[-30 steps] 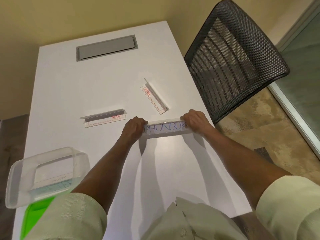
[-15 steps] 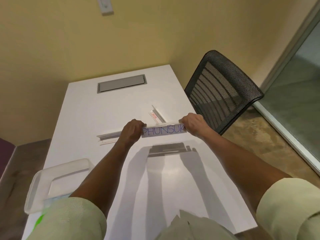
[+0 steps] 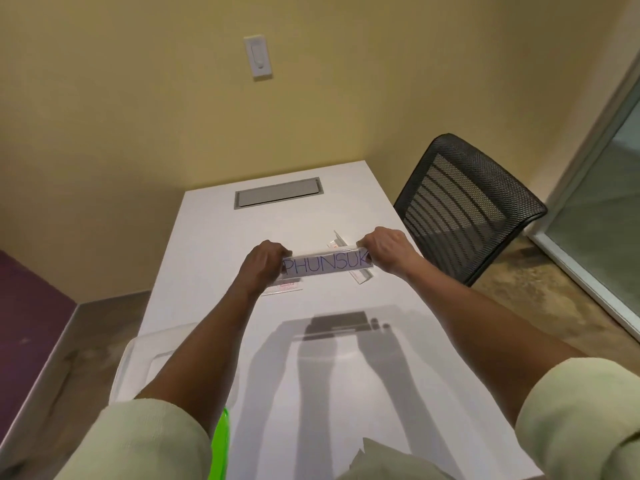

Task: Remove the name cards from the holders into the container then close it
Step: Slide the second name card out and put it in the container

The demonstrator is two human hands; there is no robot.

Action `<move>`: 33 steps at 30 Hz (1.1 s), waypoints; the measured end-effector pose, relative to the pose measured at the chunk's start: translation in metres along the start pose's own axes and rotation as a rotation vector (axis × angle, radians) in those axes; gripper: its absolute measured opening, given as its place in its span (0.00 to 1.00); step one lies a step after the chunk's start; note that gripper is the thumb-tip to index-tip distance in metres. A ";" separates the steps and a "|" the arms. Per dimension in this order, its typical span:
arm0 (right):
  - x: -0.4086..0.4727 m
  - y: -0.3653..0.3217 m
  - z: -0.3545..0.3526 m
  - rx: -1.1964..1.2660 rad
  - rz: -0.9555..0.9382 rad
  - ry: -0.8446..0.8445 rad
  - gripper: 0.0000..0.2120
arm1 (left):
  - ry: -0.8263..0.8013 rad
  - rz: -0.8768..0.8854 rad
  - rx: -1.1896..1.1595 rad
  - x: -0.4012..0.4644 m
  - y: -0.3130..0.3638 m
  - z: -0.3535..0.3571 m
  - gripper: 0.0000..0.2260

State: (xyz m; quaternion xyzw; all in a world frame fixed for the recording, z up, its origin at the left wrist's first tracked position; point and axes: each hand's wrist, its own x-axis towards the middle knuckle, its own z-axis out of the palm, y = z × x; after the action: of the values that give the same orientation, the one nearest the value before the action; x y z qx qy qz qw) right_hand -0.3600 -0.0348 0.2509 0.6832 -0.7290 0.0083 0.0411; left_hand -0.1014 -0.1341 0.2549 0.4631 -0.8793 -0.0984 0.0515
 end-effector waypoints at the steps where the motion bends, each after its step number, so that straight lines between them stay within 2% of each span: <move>1: 0.003 -0.006 0.000 0.006 -0.010 0.005 0.06 | 0.003 -0.008 -0.001 -0.004 -0.006 -0.003 0.16; 5: 0.014 -0.032 0.001 -0.016 -0.057 0.030 0.08 | 0.016 -0.036 0.000 -0.017 -0.029 -0.015 0.15; 9: 0.027 -0.061 0.000 -0.034 -0.111 0.054 0.04 | 0.012 -0.083 -0.001 -0.031 -0.057 -0.028 0.17; 13: 0.037 -0.094 0.000 -0.014 -0.158 0.063 0.04 | 0.035 -0.116 -0.010 -0.050 -0.084 -0.037 0.14; 22: 0.052 -0.165 0.004 -0.001 -0.234 0.039 0.04 | -0.014 -0.221 0.065 -0.087 -0.143 -0.048 0.13; 27: 0.059 -0.200 0.012 0.011 -0.294 0.045 0.00 | 0.011 -0.273 -0.003 -0.106 -0.176 -0.047 0.14; 33: 0.063 -0.240 0.018 -0.010 -0.341 0.022 0.03 | -0.012 -0.368 -0.093 -0.124 -0.208 -0.049 0.15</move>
State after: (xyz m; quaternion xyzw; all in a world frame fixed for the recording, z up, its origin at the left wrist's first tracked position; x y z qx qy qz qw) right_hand -0.1257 -0.1151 0.2268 0.7966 -0.6021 0.0050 0.0535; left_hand 0.1451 -0.1528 0.2565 0.6126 -0.7747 -0.1492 0.0489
